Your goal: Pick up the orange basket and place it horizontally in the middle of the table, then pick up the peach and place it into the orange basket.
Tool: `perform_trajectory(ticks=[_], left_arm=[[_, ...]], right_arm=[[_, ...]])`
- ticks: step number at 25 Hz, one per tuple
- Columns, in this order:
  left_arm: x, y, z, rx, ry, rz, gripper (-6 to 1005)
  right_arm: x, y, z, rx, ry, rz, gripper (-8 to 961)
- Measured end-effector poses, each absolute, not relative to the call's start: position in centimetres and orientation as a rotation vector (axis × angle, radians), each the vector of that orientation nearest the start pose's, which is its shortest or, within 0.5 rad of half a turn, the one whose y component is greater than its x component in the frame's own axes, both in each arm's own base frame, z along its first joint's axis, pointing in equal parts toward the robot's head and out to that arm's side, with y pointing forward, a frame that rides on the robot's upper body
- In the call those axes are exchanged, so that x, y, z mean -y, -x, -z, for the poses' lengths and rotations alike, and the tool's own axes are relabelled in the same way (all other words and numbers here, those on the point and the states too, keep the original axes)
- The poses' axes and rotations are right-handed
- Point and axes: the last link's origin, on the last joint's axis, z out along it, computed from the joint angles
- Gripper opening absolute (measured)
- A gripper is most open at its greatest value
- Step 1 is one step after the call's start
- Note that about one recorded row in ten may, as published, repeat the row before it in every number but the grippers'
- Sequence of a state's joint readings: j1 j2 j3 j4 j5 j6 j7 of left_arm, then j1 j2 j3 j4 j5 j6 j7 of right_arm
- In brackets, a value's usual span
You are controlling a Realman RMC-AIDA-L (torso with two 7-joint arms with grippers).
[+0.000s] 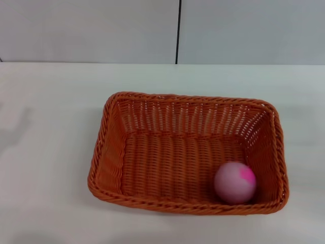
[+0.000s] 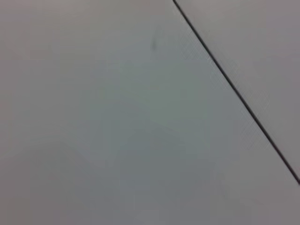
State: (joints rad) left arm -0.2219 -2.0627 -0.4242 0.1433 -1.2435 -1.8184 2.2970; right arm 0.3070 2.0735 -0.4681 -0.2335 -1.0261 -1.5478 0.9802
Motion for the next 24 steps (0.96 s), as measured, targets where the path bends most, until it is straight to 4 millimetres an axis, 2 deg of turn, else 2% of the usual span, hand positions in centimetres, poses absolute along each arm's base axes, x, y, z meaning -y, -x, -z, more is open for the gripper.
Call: perform_trajectory(ticks=[5, 24], left_arm=[[-20.5, 37.0, -7.0, 0.583, 1.264, 1.22, 859], [-19.9, 37.1, -6.9, 0.582, 1.242, 1.213, 859]], right_arm=[[-28.4, -34.8, -7.2, -0.714, 1.439, -1.308, 405], [-28.3, -35.5, -7.3, -0.747, 1.39, -1.293, 405]])
